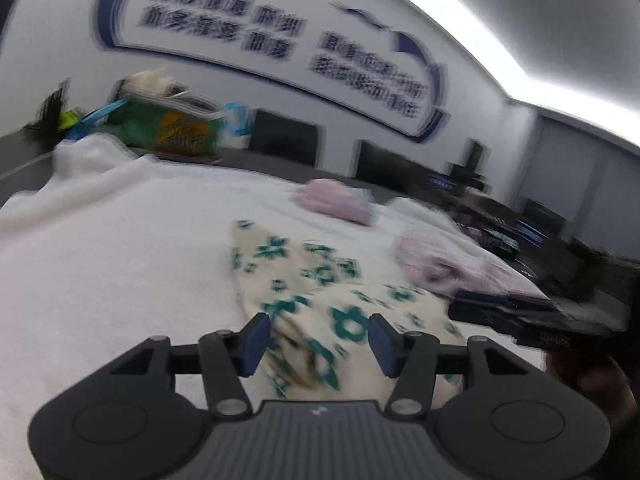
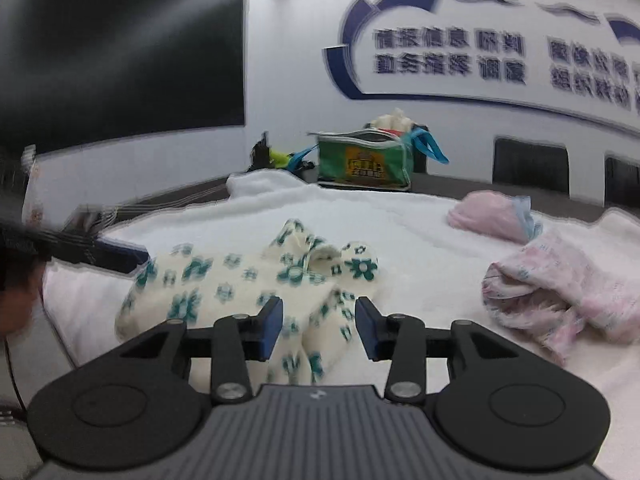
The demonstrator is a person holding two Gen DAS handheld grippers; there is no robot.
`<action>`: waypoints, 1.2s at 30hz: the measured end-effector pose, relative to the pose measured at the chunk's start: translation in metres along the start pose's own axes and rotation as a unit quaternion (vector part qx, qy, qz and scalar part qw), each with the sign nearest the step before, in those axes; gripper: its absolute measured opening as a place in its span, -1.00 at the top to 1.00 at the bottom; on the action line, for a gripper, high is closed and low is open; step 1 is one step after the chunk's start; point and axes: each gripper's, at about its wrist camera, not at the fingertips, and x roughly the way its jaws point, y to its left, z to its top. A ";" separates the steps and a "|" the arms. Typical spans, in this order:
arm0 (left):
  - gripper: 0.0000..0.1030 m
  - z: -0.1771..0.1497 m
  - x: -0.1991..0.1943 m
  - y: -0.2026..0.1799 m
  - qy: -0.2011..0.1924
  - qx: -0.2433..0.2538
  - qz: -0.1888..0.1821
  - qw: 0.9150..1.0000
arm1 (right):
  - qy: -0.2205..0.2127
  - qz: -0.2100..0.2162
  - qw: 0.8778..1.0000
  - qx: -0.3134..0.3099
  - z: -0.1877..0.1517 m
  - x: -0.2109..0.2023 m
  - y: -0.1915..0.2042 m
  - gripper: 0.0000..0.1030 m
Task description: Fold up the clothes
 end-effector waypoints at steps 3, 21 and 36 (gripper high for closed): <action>0.46 0.002 0.014 0.013 0.023 -0.057 0.015 0.998 | 0.002 0.002 1.000 0.030 0.002 0.012 -0.003 0.19; 0.71 -0.002 0.050 0.062 0.060 -0.190 -0.056 0.978 | 0.067 -0.026 0.991 0.110 -0.013 0.060 -0.012 0.75; 0.37 0.006 0.048 0.049 0.072 -0.125 -0.025 0.989 | 0.045 0.017 0.999 0.009 0.027 0.076 0.015 0.56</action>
